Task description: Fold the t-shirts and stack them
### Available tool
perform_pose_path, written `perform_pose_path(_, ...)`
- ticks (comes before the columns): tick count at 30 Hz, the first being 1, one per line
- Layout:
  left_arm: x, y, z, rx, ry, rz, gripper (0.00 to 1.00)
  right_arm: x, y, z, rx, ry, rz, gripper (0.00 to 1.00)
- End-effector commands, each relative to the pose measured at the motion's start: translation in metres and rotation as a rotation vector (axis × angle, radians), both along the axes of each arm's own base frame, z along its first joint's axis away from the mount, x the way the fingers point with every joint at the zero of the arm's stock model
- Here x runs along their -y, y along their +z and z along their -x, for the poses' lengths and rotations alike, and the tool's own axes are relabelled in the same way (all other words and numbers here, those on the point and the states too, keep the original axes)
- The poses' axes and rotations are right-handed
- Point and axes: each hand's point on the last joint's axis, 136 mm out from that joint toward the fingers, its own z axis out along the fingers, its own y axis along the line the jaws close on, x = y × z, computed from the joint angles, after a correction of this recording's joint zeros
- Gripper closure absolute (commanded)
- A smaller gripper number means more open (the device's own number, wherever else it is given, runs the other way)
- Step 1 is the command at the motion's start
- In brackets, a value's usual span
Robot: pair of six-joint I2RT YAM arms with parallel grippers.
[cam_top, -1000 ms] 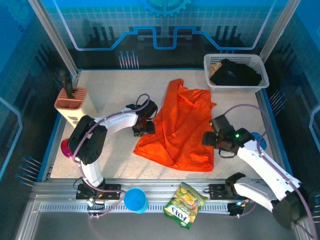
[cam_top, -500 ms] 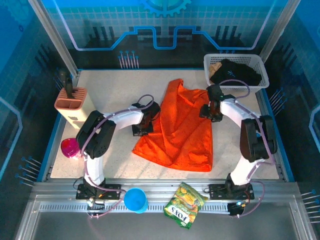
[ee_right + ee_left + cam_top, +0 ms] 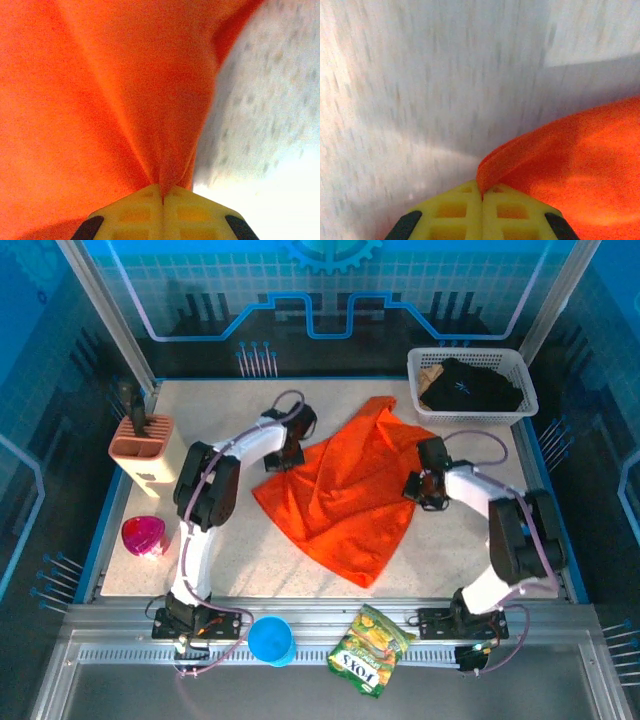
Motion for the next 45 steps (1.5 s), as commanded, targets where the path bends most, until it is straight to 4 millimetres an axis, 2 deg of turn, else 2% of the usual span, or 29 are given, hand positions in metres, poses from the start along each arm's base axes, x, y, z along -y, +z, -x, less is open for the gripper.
perform_pose_path(1,-0.020,0.012,-0.034,0.000,-0.024,-0.081,1.00,-0.028,-0.003,0.025,0.024,-0.118,-0.074,1.00)
perform_pose_path(4,-0.026,0.019,-0.065,0.023,-0.027,-0.097,1.00,-0.052,-0.017,0.058,-0.006,-0.136,-0.079,1.00)
perform_pose_path(7,-0.034,0.022,-0.086,0.050,-0.038,-0.130,1.00,-0.071,-0.030,0.085,-0.062,-0.123,-0.083,1.00)
perform_pose_path(11,-0.044,0.022,-0.097,0.077,-0.041,-0.142,1.00,-0.090,-0.037,0.100,-0.115,-0.046,-0.088,1.00)
perform_pose_path(13,-0.050,0.023,-0.097,0.083,-0.040,-0.155,0.98,-0.103,-0.029,0.098,-0.107,0.021,-0.090,1.00)
perform_pose_path(14,-0.050,0.023,-0.096,0.081,-0.045,-0.156,0.92,-0.108,-0.023,0.096,-0.097,0.055,-0.087,0.95)
perform_pose_path(16,-0.050,0.033,-0.092,0.085,-0.051,-0.153,0.72,-0.114,-0.002,0.086,-0.049,0.129,-0.062,0.74)
perform_pose_path(18,-0.049,0.051,-0.086,0.104,-0.053,-0.140,0.48,-0.105,0.024,0.073,0.025,0.163,0.018,0.55)
perform_pose_path(20,-0.045,0.077,-0.076,0.135,-0.062,-0.133,0.32,-0.085,0.051,0.064,0.083,0.163,0.108,0.43)
perform_pose_path(21,-0.042,0.095,-0.069,0.160,-0.069,-0.129,0.25,-0.074,0.062,0.061,0.104,0.156,0.140,0.39)
perform_pose_path(24,-0.028,0.135,-0.037,0.202,-0.109,-0.114,0.02,-0.044,0.074,0.061,0.111,0.118,0.165,0.34)
perform_pose_path(26,-0.016,0.151,-0.008,0.194,-0.146,-0.102,0.01,-0.026,0.066,0.068,0.080,0.088,0.150,0.34)
perform_pose_path(27,-0.012,0.152,0.009,0.177,-0.160,-0.104,0.01,-0.018,0.061,0.072,0.062,0.071,0.139,0.34)
perform_pose_path(29,-0.003,0.145,0.038,0.135,-0.181,-0.094,0.01,-0.007,0.049,0.082,0.031,0.052,0.120,0.34)
perform_pose_path(31,0.010,0.127,0.062,0.090,-0.195,-0.046,0.02,0.000,0.039,0.092,0.004,0.043,0.102,0.36)
perform_pose_path(33,0.024,0.102,0.077,0.053,-0.203,0.004,0.05,0.005,0.032,0.100,-0.012,0.031,0.091,0.37)
perform_pose_path(36,0.041,0.060,0.084,-0.009,-0.196,0.057,0.13,0.012,0.024,0.103,-0.024,0.010,0.089,0.37)
perform_pose_path(40,0.051,0.016,0.079,-0.061,-0.185,0.013,0.18,0.021,0.019,0.094,-0.021,-0.026,0.085,0.37)
perform_pose_path(43,0.049,-0.011,0.079,-0.094,-0.169,-0.040,0.23,0.035,0.022,0.081,0.012,-0.082,0.082,0.38)
perform_pose_path(45,0.037,-0.025,0.082,-0.122,-0.149,-0.104,0.26,0.046,0.024,0.072,0.032,-0.116,0.081,0.40)
